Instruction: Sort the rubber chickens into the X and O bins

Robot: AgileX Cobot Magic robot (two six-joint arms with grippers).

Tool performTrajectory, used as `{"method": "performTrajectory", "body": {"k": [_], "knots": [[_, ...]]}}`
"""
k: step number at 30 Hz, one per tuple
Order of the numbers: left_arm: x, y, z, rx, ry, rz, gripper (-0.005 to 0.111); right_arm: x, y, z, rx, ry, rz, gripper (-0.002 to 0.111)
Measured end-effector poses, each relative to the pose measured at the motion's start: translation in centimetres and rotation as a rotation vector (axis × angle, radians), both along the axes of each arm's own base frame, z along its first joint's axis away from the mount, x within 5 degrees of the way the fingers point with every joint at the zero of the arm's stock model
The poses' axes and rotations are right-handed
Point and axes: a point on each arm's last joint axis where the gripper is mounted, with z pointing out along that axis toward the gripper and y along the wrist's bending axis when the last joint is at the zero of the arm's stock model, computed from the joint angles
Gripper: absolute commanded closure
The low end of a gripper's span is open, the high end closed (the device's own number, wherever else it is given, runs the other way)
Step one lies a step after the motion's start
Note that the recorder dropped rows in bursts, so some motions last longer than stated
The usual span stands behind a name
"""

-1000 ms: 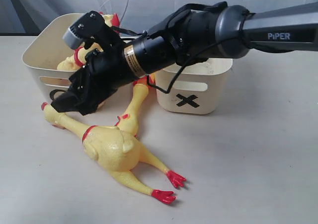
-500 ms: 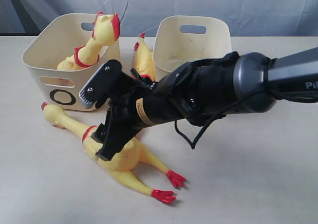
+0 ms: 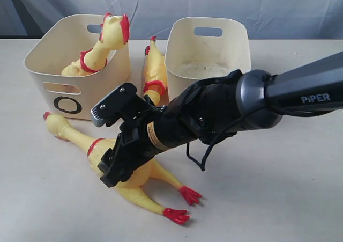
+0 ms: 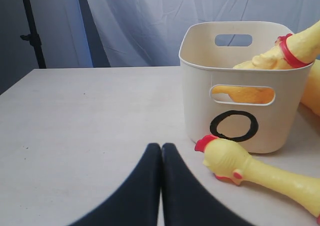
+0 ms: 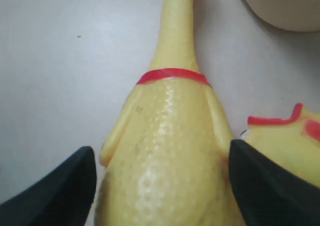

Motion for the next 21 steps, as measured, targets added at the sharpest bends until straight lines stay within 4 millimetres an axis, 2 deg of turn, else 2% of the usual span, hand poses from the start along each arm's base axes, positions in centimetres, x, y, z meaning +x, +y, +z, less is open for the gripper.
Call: {"method": "performTrajectory", "body": {"k": [2, 5, 7, 18, 21], "knots": [[0.0, 0.0, 0.0, 0.000, 0.000, 0.000, 0.107, -0.1, 0.0, 0.0, 0.008, 0.025, -0.003, 0.055], [0.0, 0.0, 0.0, 0.000, 0.000, 0.000, 0.107, -0.3, 0.0, -0.1, 0.013, 0.047, 0.000, 0.090], [0.0, 0.0, 0.0, 0.000, 0.000, 0.000, 0.107, -0.5, 0.0, -0.1, 0.018, 0.061, 0.008, 0.108], [0.0, 0.0, 0.0, 0.000, 0.000, 0.000, 0.107, -2.1, 0.4, 0.1, 0.064, 0.157, 0.154, 0.109], [0.0, 0.0, 0.0, 0.000, 0.000, 0.000, 0.107, -2.6, 0.3, 1.2, 0.078, 0.135, 0.173, 0.109]]}}
